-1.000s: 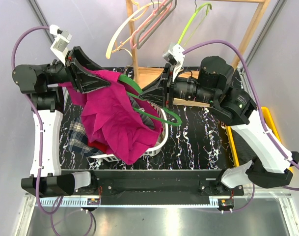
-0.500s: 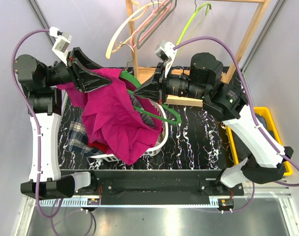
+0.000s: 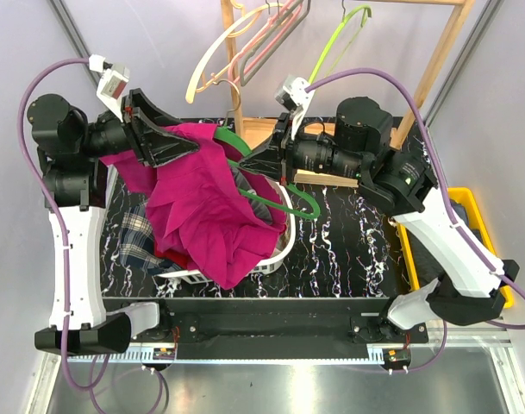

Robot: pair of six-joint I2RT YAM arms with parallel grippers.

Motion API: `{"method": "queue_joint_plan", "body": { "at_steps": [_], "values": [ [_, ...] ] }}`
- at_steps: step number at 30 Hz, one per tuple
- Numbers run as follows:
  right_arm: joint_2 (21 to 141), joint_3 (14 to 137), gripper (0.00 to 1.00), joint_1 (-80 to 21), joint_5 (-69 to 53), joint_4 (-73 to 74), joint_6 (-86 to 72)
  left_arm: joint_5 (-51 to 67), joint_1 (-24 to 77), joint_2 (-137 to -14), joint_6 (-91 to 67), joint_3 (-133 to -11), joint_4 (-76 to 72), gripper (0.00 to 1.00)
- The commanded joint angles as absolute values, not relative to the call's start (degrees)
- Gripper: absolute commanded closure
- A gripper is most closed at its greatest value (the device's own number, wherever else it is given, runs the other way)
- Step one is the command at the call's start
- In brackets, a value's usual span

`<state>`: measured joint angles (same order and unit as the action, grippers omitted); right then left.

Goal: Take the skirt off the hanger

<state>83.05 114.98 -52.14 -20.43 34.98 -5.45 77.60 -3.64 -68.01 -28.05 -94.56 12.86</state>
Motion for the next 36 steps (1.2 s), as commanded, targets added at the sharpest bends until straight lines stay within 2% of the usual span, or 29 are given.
{"method": "queue_joint_plan", "body": {
  "at_steps": [1, 2, 3, 6, 8, 11, 15, 21, 25, 27, 29, 36],
  "values": [
    [76.91, 113.04, 1.00, -52.03, -13.04, 30.77, -4.94, 74.01, -4.66, -65.22, -19.43, -96.24, 12.83, 0.68],
    [76.03, 112.94, 1.00, -52.03, -11.70, 30.50, -4.40, 73.83, -5.27, -64.87, -17.77, -96.07, 13.44, 0.60],
    [74.72, 113.03, 1.00, -52.03, -10.56, 30.59, -3.70, 73.13, -5.71, -64.34, -16.97, -95.63, 14.40, 0.45],
    [73.65, 114.69, 1.00, -52.03, -8.26, 31.55, -2.64, 72.34, -6.76, -63.20, -14.15, -93.17, 15.38, 0.15],
    [74.35, 117.41, 1.00, -52.03, -8.35, 33.57, -2.46, 72.33, -7.20, -62.67, -13.10, -92.20, 15.73, 0.13],
    [75.76, 120.93, 1.00, -52.03, -9.31, 35.86, -2.72, 72.51, -7.56, -62.23, -12.05, -90.53, 16.08, 0.01],
    [76.82, 123.57, 1.00, -52.03, -9.67, 37.44, -2.81, 72.95, -8.70, -61.70, -9.06, -88.86, 18.01, 0.01],
    [77.87, 127.61, 1.00, -52.03, -7.66, 40.77, -0.71, 78.30, -11.86, -61.70, -9.14, -87.80, 18.28, 0.08],
    [77.52, 128.76, 1.00, -52.12, -5.89, 42.10, -0.26, 82.61, -13.88, -62.14, -9.66, -88.15, 18.19, 0.20],
    [77.61, 130.07, 1.00, -52.03, -4.75, 43.50, 1.93, 84.72, -14.41, -62.93, -10.63, -88.59, 18.02, 0.52],
    [77.96, 131.65, 1.00, -52.12, -3.09, 44.99, 2.72, 84.03, -15.29, -63.37, -11.69, -88.94, 17.84, 1.00],
    [79.19, 137.97, 1.00, -52.03, -1.15, 48.59, 4.57, 82.71, -16.79, -62.23, -9.32, -87.63, 17.67, 1.00]
  ]
}}
